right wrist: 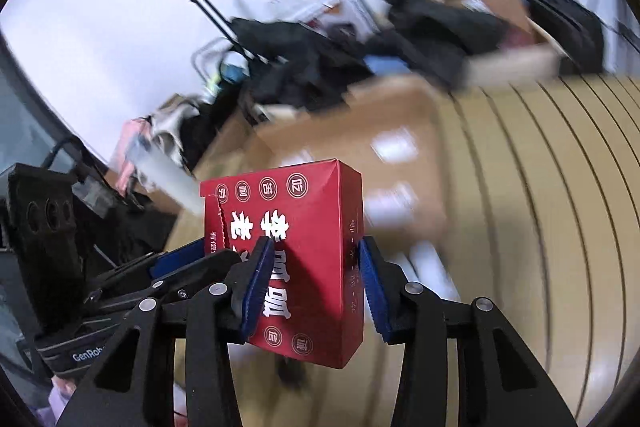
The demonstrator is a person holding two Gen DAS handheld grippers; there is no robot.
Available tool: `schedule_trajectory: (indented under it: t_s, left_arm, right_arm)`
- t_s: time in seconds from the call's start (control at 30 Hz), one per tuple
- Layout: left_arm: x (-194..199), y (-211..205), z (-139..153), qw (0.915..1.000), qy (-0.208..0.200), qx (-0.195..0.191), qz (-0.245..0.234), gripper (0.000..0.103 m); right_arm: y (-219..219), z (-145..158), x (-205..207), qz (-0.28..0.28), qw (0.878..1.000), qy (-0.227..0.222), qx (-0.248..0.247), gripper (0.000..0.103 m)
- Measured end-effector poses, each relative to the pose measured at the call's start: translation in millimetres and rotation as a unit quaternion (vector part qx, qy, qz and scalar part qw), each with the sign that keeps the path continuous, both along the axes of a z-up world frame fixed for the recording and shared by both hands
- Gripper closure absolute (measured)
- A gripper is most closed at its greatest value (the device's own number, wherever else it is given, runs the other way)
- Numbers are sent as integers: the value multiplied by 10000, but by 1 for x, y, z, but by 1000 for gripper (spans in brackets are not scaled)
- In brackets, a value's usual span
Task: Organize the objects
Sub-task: 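Lift the red box and lower it into the cardboard tray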
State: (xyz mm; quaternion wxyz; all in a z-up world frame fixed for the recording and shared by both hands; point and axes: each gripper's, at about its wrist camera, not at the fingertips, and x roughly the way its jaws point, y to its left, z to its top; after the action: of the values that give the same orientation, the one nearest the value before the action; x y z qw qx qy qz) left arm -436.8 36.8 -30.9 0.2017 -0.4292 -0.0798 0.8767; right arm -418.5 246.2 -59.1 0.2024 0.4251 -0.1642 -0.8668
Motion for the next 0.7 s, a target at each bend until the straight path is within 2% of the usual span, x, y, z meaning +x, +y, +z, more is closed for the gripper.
schedule_trajectory:
  t_s: [0.1,0.17,0.23,0.3,0.4,0.5,0.57,0.63,0.67,0.7]
  left_arm:
    - [-67,-35,-3,9988,-286,-69,380,63]
    - [-100,-49,-19,9972,-463,-185,561,68]
    - [-128,-63,-40,9945,-590,-322,801,72]
    - [-152,-75,-68,9900,-739,-680,987,71]
    - [-173,-89,-93,9823,-888,-1066,1257,72]
    - [-163,-100,-85,9894,-652,-597,1156,61]
    - [-151,-100,-67,9913,-405,-525,1133,51]
    - [-139,-98,-45,9923,-224,-595,1067,41]
    - [-131,-98,-31,9926,-147,-645,1022,39]
    - [-122,-97,-18,9926,-50,-696,993,33]
  right_arm:
    - [-35,1,-75,170,9998,-128,19,56]
    - [-59,-9,-114,250,9992,-304,55,56]
    - [-81,-30,-151,245,9983,-504,176,57]
    - [-100,-64,-182,159,9954,-921,211,58]
    - [-119,-101,-207,69,9920,-1208,367,58]
    - [-124,-120,-215,144,9893,-1409,361,58]
    - [-124,-120,-213,249,9891,-1415,333,58]
    - [-118,-107,-205,378,9905,-1308,210,58]
    - [-113,-96,-199,430,9917,-1183,263,58]
    - [-105,-78,-189,465,9932,-957,468,56]
